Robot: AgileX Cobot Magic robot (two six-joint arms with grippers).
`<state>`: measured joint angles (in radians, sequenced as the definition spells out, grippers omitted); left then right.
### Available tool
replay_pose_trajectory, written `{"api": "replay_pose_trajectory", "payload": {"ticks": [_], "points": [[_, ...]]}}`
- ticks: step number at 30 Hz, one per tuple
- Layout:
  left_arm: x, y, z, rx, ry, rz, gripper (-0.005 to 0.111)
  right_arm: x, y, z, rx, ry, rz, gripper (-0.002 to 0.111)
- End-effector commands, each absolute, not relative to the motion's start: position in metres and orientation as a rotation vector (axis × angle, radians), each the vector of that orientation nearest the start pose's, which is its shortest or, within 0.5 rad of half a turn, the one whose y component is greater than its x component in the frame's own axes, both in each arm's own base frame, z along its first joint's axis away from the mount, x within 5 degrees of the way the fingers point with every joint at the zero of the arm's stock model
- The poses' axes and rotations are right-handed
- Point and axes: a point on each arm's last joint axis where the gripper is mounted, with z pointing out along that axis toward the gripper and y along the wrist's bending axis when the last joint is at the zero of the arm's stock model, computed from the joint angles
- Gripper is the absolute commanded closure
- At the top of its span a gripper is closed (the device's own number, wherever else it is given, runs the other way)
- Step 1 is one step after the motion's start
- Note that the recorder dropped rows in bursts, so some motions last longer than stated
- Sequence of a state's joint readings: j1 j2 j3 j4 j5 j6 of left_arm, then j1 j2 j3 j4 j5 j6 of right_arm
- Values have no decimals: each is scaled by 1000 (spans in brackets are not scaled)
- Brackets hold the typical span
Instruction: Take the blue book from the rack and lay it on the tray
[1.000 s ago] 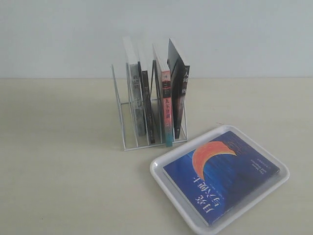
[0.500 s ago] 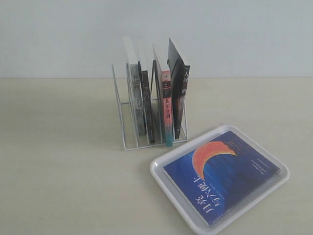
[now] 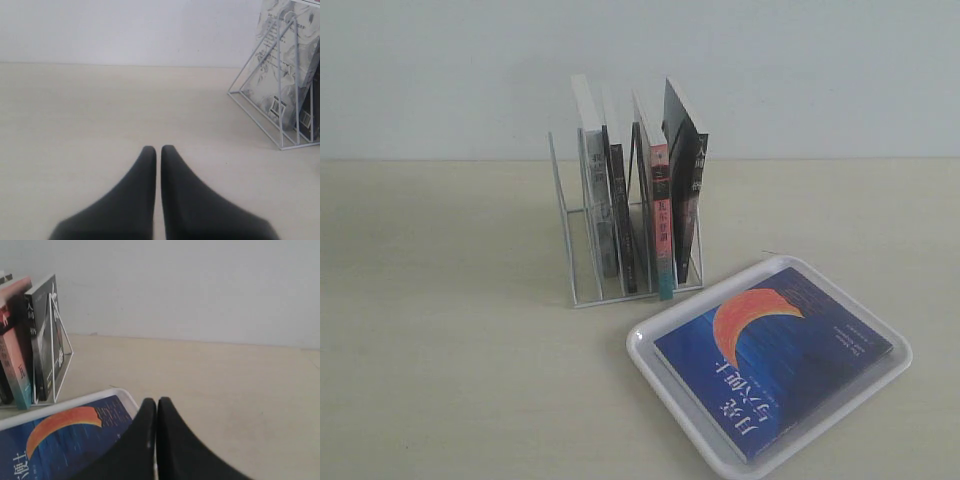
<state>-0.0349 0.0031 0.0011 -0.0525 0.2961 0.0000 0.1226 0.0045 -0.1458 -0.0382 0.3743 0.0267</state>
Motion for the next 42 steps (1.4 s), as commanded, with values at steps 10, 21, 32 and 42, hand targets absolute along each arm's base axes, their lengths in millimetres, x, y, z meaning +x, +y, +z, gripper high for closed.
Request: {"api": "replay_pose_trajectory", "payload": {"ticks": [10,21,32,42], "points": [[54,-3,187,-7,1776,-77,103,54,7,189,-117,1753,85,109],[54,-3,187,-7,1776,-77,103,53,6,183,-119,1814,71,109],[54,-3,187,-7,1776,-77,103,54,1,183,-14,1820,4,109],[54,-3,187,-7,1776,-77,103,54,1,183,-5,1820,11,109]]}}
